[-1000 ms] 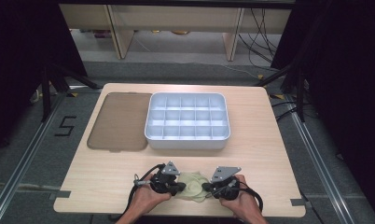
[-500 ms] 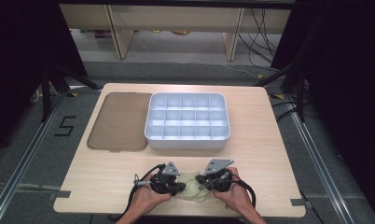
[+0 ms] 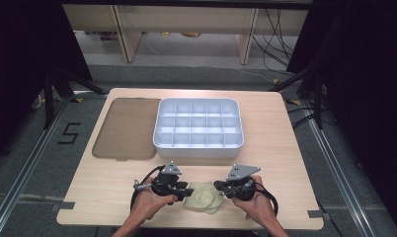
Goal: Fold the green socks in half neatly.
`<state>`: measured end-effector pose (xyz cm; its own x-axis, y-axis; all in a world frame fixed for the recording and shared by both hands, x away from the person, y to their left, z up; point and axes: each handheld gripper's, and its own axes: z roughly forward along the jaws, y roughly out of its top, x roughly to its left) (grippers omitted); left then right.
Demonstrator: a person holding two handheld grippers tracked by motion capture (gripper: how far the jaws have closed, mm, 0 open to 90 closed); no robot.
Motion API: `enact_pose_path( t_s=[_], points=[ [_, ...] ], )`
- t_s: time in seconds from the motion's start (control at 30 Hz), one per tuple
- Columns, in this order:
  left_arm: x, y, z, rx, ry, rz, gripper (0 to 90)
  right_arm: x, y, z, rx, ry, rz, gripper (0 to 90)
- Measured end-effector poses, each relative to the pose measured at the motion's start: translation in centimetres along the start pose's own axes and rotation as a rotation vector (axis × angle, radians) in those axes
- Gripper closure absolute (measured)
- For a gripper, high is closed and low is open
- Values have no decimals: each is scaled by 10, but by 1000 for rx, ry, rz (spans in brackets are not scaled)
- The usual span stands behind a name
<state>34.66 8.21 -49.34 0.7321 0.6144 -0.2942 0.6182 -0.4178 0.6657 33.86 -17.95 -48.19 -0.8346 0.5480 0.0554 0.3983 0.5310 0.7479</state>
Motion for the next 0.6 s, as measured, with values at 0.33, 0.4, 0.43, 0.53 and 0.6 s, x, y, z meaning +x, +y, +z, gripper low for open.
enact_pose_path(
  t_s=[0.33,0.4,0.43,0.53,0.6],
  points=[
    [4,1,4,38,29,-32,483,1,0,0,6,-1,-4,869],
    [4,2,7,28,31,-58,459,2,0,1,-2,-6,-9,867],
    [4,2,7,28,31,-58,454,3,0,1,0,-2,-7,867],
    [4,6,12,48,23,-43,454,5,0,1,3,5,-11,866],
    [5,7,13,59,21,-28,455,6,0,1,5,5,-12,866]
  ],
)
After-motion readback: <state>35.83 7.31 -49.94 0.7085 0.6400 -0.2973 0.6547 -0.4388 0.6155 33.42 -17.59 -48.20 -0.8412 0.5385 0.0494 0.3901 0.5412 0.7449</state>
